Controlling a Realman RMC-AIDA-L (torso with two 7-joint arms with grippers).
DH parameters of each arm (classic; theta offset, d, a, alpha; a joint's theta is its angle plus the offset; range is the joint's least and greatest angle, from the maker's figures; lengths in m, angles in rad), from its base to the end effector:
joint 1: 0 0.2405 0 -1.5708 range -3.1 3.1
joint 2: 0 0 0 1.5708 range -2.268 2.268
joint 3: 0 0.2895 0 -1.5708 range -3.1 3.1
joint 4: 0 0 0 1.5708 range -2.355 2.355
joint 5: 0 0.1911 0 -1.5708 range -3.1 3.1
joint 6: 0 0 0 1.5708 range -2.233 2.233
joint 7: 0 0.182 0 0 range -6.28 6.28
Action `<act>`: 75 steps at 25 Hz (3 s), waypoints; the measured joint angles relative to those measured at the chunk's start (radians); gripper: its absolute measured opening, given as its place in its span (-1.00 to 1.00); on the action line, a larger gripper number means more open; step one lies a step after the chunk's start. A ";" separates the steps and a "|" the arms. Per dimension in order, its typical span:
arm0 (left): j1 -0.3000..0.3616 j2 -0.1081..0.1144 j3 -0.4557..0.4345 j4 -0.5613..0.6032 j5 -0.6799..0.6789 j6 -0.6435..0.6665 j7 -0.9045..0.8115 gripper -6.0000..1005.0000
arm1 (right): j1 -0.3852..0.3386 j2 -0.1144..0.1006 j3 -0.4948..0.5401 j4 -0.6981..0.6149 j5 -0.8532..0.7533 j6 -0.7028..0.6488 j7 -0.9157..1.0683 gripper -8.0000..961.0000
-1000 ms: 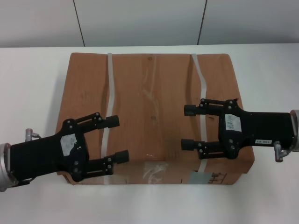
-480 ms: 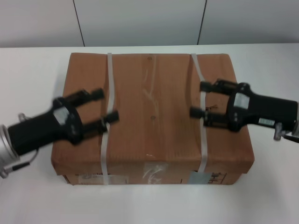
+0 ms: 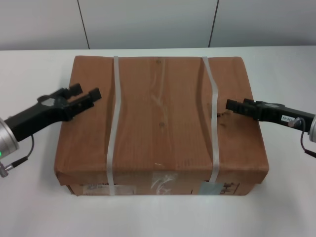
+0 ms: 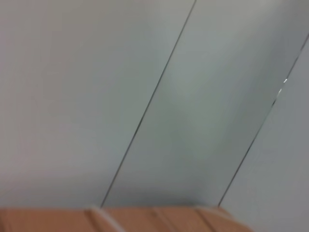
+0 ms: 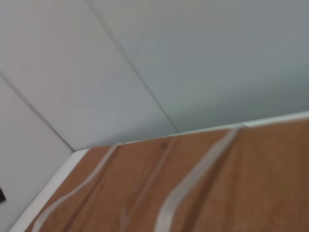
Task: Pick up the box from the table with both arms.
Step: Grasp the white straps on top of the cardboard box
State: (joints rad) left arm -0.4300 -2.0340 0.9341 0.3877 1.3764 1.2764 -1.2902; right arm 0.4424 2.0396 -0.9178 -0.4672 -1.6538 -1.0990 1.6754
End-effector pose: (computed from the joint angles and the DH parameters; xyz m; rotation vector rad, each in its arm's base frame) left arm -0.2990 0.3580 -0.0414 -2.2430 -0.9451 -0.9576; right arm 0.3307 0.3631 -0.0576 -2.1916 1.3232 0.7014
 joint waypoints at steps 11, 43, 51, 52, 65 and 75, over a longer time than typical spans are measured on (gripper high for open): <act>-0.051 -0.002 0.018 -0.039 0.067 -0.068 -0.062 0.54 | 0.038 0.006 0.009 0.038 0.022 0.022 0.004 0.68; -0.228 -0.001 0.191 -0.082 0.133 -0.196 -0.277 0.53 | 0.278 0.039 -0.042 0.236 0.058 0.145 -0.096 0.58; -0.292 0.000 0.192 -0.082 0.231 -0.207 -0.368 0.53 | 0.330 0.039 -0.046 0.239 0.067 0.158 -0.099 0.55; -0.297 -0.001 0.192 -0.082 0.239 -0.207 -0.373 0.53 | 0.334 0.039 -0.046 0.239 0.067 0.158 -0.100 0.55; -0.296 -0.003 0.188 -0.069 0.238 -0.208 -0.352 0.06 | 0.329 0.039 -0.040 0.278 0.145 0.159 -0.215 0.38; -0.291 -0.003 0.183 -0.068 0.237 -0.208 -0.334 -0.69 | 0.325 0.039 -0.046 0.295 0.187 0.151 -0.256 0.22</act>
State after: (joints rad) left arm -0.7206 -2.0370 1.1170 0.3193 1.6138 1.0687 -1.6243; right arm 0.7677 2.0784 -0.9634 -0.1726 -1.4668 -0.9480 1.4190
